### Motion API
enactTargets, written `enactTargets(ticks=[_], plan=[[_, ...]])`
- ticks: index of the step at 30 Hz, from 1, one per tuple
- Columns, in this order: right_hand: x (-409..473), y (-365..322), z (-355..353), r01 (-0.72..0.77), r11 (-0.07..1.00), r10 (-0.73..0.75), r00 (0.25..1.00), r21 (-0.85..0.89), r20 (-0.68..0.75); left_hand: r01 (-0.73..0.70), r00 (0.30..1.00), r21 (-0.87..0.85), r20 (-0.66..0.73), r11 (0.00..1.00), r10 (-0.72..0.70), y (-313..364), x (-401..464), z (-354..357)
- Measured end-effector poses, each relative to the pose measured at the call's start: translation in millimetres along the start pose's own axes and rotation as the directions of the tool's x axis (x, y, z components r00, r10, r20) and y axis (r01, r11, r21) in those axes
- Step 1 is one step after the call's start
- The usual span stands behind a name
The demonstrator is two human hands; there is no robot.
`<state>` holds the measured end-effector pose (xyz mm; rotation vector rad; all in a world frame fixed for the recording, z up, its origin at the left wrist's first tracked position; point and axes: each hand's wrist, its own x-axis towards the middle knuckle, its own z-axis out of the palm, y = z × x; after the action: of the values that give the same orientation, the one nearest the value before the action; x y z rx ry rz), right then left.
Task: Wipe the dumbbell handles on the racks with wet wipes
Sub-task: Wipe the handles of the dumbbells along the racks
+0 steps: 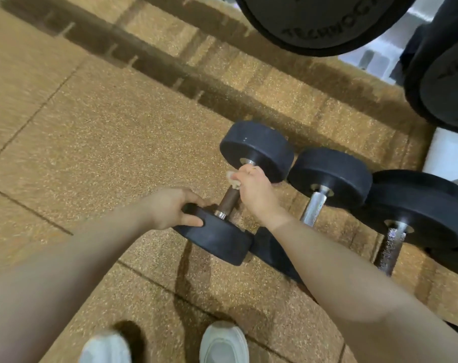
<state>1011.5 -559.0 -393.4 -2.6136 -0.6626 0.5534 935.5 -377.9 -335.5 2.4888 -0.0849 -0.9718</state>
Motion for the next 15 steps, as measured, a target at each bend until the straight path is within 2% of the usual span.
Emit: enactTargets(ticks=[2,5,8,10,13,15], plan=[[7.9,6.9,-0.1,0.006,0.978,-0.025,0.996,-0.211,-0.089,-0.016,1.0,0.018,0.004,1.0,0.016,-2.8,3.0,0.2],[8.5,6.4,-0.5,0.043,0.954,-0.078,0.991,-0.296,-0.11,-0.049,0.999,0.003,0.012,0.999,0.049,-11.7,9.8,1.0],[2.8,2.9,4.7,0.027,0.969,-0.021,0.999,-0.245,0.03,-0.104,0.994,0.002,0.038,0.995,0.104,-15.4,16.0,-2.2],[-4.8,-0.4,9.6,0.056,0.972,-0.045,0.998,-0.23,0.049,-0.143,0.987,-0.01,0.066,0.99,0.144,-18.4,20.8,-4.2],[-16.2,-4.1,25.1,0.111,0.975,-0.067,0.973,-0.191,0.222,-0.2,0.975,-0.019,0.097,0.98,0.201,-22.8,25.5,-5.4],[-20.3,-5.6,26.8,0.158,0.973,-0.106,0.953,-0.167,0.284,-0.222,0.97,-0.032,0.092,0.974,0.225,-24.6,26.6,-5.4]])
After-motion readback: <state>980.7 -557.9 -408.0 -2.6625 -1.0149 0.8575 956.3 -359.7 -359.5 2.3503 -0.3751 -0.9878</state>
